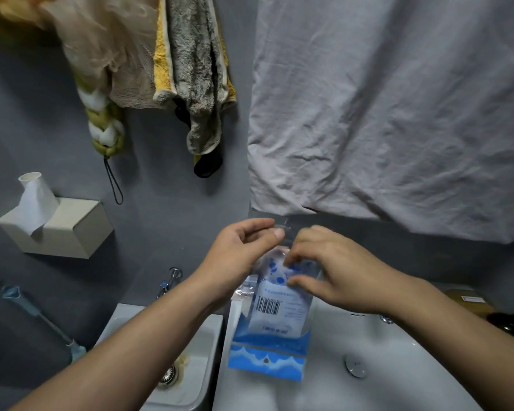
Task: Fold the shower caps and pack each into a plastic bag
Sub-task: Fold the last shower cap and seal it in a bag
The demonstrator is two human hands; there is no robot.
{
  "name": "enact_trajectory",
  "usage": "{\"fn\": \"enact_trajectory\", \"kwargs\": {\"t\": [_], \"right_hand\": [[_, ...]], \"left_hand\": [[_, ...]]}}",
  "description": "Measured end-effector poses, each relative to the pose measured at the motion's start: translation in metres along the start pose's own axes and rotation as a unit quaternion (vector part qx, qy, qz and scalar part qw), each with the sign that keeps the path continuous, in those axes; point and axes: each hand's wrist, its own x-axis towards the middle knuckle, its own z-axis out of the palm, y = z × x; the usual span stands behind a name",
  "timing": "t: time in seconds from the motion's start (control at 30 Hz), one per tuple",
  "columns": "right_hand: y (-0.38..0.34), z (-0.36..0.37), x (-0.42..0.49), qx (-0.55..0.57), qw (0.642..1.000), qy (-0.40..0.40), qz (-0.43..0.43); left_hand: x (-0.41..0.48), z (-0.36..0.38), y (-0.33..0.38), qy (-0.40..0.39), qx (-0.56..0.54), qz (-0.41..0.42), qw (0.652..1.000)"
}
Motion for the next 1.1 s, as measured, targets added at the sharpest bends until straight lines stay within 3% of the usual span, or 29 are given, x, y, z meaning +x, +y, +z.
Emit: {"fn": "enact_trajectory", "kwargs": {"t": [0.2,0.23,0.3,0.37,0.43,0.5,0.67,0.93,1.1], "right_hand": [[-0.006,0.007,-0.005,0.018,0.999,-0.031,0.007],[-0.005,0.008,-0.008,0.019,1.0,0.007,0.008],[0.0,0.01,-0.015,0.008,0.987,0.158,0.022],[0.003,0.017,-0.022,0.1,0.955,0.259,0.103],[0.002,0.028,-0.025,0.311,0.9,0.215,0.218],[0.002,0.042,-0.024,0.456,0.832,0.161,0.271],[-0.004,0.052,-0.018,0.496,0.785,0.213,0.303],[0.005,0.064,-0.011,0.473,0.779,0.215,0.351],[0.011,0.066,-0.014,0.506,0.783,0.195,0.306]], "left_hand": [[-0.009,-0.003,-0.001,-0.067,0.031,0.034,0.997],[-0.011,-0.007,-0.002,-0.074,0.036,0.039,0.996],[-0.014,-0.015,-0.005,-0.068,0.031,0.046,0.996],[-0.017,-0.022,-0.007,-0.047,0.011,0.045,0.998],[-0.017,-0.025,-0.011,-0.021,0.004,0.041,0.999],[-0.017,-0.022,-0.016,-0.007,0.006,0.039,0.999],[-0.016,-0.016,-0.031,0.007,0.013,0.044,0.999],[-0.014,-0.012,-0.036,0.085,0.043,-0.012,0.995],[-0.007,-0.025,-0.036,0.07,0.026,-0.043,0.996]]}}
